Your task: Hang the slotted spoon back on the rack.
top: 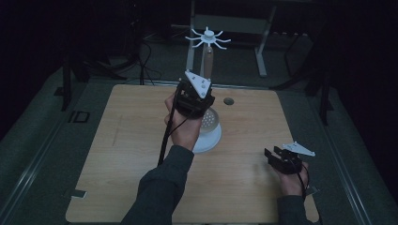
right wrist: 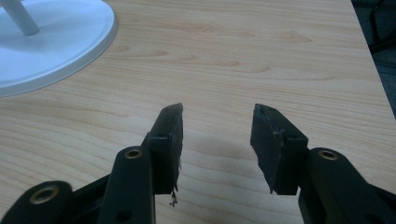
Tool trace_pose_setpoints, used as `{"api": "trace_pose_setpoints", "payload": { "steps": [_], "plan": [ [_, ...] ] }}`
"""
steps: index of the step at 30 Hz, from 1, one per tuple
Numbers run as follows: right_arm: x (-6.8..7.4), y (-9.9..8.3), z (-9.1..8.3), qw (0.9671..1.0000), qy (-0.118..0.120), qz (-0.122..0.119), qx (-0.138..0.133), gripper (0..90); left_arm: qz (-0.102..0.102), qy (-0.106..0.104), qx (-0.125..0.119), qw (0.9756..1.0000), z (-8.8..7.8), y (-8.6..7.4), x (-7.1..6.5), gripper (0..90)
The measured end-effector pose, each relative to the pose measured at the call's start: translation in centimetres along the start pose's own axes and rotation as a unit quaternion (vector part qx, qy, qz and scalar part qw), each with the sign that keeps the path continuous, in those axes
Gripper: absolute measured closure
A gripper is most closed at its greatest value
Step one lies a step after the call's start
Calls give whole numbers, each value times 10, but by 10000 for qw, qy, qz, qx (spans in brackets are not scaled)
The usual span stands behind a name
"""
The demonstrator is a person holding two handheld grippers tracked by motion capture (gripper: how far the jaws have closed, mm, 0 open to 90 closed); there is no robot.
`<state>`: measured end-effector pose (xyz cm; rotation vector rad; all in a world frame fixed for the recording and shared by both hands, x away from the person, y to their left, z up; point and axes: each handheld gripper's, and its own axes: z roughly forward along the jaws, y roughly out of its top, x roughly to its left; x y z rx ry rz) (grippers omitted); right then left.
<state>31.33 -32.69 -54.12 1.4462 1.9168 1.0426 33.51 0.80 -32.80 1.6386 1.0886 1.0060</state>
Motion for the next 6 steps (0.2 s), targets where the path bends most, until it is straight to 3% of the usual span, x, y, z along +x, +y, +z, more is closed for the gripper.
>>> {"api": "trace_pose_setpoints", "payload": {
  "steps": [6],
  "plan": [
    [-1,-1,1,10000,-5,9,42,534,52,-198,29,9998,-10,-7,2,497]
  ]
}}
